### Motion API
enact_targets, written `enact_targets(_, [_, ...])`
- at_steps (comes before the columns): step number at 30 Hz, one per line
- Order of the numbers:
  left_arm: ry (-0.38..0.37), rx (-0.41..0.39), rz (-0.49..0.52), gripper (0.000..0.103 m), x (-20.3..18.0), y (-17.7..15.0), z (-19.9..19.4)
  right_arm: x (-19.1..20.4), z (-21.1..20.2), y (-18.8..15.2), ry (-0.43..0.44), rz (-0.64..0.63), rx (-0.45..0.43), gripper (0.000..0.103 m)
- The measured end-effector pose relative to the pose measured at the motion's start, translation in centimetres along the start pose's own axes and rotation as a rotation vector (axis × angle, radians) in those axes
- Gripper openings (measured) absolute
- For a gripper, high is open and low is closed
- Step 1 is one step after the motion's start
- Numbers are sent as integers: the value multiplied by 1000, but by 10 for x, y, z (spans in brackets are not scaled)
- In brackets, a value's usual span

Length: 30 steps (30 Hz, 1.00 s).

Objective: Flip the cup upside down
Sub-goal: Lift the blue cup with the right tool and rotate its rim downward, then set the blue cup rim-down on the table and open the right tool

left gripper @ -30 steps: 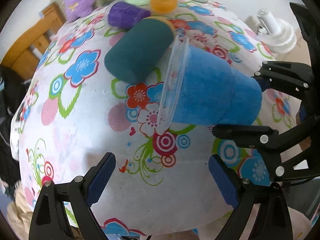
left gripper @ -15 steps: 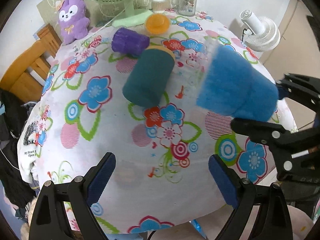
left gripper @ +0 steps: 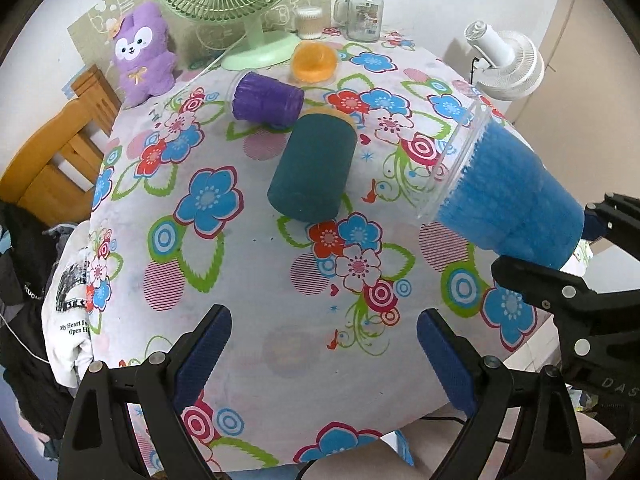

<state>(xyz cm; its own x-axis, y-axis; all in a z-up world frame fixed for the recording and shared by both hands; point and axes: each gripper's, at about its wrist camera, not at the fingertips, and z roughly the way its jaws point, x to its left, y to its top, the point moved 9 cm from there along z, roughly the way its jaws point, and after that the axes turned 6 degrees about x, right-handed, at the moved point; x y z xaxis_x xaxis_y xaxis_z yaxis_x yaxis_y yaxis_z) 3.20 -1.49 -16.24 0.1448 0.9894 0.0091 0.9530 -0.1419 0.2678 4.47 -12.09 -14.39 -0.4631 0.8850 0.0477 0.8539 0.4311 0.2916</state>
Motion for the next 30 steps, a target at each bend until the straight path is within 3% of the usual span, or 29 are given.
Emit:
enact_targets(8, [-7,6,0,95,3,-1,6,0,6,-7,-11,43,85,58])
enact_targets(13, [7,6,12,96,7,-2,14,-4,16,-11,-17,33,206,58])
enact_targets(30, [-96,63,-55,95,18,11,51,3,68,-10,-62,-165,595,58])
